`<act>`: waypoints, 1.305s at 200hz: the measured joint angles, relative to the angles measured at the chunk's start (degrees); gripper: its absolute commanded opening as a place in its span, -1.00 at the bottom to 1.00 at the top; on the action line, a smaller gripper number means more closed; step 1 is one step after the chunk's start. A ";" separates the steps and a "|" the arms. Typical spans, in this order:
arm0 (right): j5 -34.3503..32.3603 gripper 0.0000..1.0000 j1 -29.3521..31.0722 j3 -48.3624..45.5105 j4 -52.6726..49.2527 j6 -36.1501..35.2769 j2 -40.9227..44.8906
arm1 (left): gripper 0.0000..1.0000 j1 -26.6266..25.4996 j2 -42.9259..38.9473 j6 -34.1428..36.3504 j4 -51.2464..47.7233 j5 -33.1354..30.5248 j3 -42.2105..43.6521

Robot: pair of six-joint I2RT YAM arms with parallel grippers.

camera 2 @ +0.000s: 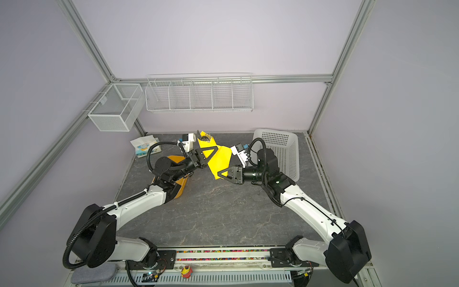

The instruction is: Place the utensils on the paper napkin and roll it up

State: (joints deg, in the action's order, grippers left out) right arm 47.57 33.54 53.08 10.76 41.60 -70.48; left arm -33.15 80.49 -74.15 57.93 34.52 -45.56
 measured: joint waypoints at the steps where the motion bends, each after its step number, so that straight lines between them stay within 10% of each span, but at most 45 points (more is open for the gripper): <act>1: 0.00 -0.52 0.00 -0.02 0.04 0.02 0.00 | -1.00 0.00 0.02 -0.02 0.04 0.00 0.00; 47: -1.03 0.12 -0.07 -0.42 0.92 1.44 0.42 | -1.00 0.00 0.13 -0.68 1.22 -0.20 0.07; 142: -2.54 -0.46 -0.61 -2.71 5.90 4.57 1.27 | -1.00 0.04 0.33 -0.83 1.77 -0.20 0.09; 201: -2.23 0.43 -0.83 -3.72 7.21 5.27 1.64 | -1.00 0.04 0.52 -0.90 2.12 -0.26 0.09; 261: -2.38 0.56 1.49 -3.91 9.09 5.55 0.87 | -1.00 0.04 0.52 -1.31 2.21 -1.38 0.09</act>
State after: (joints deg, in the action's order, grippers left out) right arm 45.19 35.03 49.17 19.86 47.16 -69.60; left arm -33.10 81.01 -75.46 60.14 33.15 -45.47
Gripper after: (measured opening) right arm 0.777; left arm 0.078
